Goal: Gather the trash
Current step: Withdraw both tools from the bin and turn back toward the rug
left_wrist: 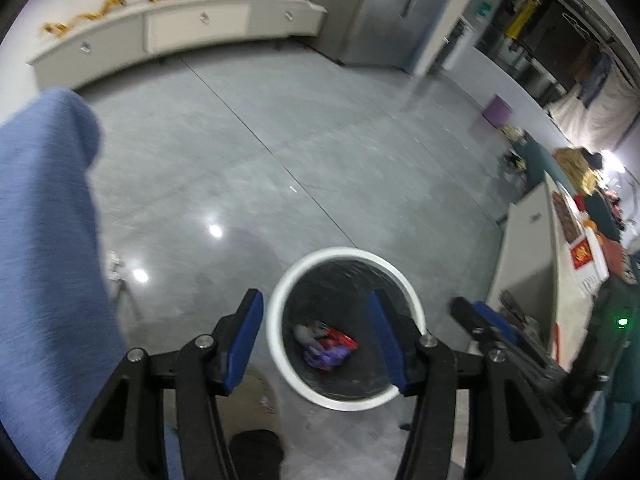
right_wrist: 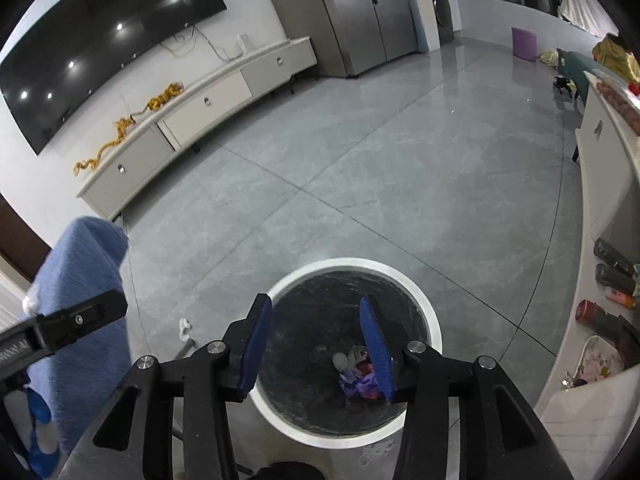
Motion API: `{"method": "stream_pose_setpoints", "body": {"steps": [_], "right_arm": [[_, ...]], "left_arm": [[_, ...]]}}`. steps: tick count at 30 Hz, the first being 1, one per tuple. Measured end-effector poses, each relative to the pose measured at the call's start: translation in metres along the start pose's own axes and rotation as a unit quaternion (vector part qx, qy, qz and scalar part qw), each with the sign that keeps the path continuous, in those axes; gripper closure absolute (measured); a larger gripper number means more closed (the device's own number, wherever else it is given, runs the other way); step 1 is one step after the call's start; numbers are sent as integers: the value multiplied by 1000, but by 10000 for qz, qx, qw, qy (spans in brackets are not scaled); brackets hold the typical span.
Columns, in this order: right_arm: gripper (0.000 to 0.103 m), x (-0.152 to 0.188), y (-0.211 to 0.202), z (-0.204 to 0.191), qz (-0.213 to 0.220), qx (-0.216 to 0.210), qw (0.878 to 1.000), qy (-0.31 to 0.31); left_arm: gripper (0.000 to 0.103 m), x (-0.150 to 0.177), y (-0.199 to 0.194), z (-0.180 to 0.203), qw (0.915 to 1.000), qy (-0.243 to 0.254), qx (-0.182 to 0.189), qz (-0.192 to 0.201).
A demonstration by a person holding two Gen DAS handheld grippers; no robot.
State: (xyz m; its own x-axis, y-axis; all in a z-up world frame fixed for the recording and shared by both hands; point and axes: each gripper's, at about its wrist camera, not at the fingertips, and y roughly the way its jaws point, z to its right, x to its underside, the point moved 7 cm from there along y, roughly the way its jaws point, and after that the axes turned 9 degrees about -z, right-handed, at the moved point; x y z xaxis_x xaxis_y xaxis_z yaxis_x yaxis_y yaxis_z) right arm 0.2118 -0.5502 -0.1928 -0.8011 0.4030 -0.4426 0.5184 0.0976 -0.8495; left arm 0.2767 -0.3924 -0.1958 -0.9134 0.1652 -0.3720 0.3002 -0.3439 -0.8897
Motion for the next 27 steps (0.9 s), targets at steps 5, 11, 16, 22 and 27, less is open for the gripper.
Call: {"method": "stream_pose_setpoints", "body": {"steps": [5, 11, 16, 22, 27], "right_arm": [[54, 2, -38, -22, 341, 119, 9993, 36], [50, 10, -78, -55, 687, 429, 9965, -208], [49, 22, -109, -80, 976, 614, 9922, -467], [48, 34, -153, -108, 1478, 693, 9838, -739], [46, 45, -186, -125, 1858, 677, 9760, -908]], "left_arm": [[50, 8, -48, -18, 9968, -133, -496, 607], [50, 16, -108, -36, 9874, -360, -893, 1259], [50, 28, -157, -42, 9759, -409, -1174, 1795], [50, 56, -207, -48, 9639, -433, -1319, 2273], [50, 78, -243, -56, 9527, -464, -1464, 2621]]}}
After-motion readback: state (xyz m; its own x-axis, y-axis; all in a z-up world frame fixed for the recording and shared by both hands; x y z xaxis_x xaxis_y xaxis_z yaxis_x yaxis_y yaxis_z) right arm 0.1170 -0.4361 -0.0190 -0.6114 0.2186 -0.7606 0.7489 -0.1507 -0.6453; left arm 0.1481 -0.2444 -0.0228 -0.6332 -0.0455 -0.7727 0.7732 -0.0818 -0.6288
